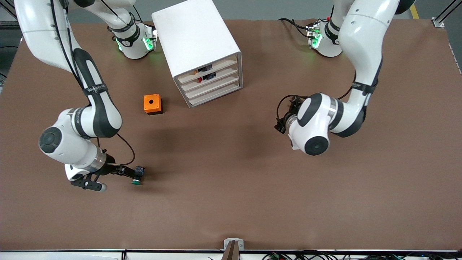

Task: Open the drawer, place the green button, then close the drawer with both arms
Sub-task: 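Grasp the green button with the right gripper while the left gripper reaches the drawer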

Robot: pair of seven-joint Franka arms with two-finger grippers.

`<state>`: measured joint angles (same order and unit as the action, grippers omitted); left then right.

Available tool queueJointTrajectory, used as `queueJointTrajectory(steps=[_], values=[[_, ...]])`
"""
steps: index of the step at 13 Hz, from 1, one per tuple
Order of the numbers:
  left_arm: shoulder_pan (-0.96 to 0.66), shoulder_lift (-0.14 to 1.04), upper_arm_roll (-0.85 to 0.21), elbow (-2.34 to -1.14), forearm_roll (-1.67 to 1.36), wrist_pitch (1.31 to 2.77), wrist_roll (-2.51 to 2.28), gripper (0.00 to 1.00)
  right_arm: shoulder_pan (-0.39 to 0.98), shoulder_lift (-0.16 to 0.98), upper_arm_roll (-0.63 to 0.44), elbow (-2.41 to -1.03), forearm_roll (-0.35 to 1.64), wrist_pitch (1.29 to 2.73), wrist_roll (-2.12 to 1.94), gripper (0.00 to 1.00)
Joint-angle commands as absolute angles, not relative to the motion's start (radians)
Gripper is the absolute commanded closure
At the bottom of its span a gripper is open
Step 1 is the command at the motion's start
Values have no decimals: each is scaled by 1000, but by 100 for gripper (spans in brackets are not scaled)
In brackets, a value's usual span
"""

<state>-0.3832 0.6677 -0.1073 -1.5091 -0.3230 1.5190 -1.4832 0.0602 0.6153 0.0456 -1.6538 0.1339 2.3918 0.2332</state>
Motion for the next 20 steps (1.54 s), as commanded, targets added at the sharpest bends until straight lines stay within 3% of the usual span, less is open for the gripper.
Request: queueJointTrajectory(steps=[1,5,7,11,16,17,20], values=[[-416,741,-103,-1454,-373,1505,-1649,0,63,646,46,-1681,129,2469,276,0],[-420,781,-103,-1454,-567,1505,-1808,0,67,686,46,-1756,130,2595,279,0],[-436,807,-101,-1454,-661,1505,-1902,0,69,690,46,-1772,137,2594,282,7],[-440,848,-101,-1457,-860,1505,-2011,4,84,684,46,-1770,137,2559,321,39],[-494,923,-101,-1454,-943,1505,-2221,7,74,673,46,-1758,138,2539,319,95],[-509,930,-103,-1454,-962,1505,-2238,9,75,670,45,-1758,138,2539,318,100],[-575,943,-101,-1454,-1005,1506,-2261,18,77,649,41,-1749,127,2494,307,100]])
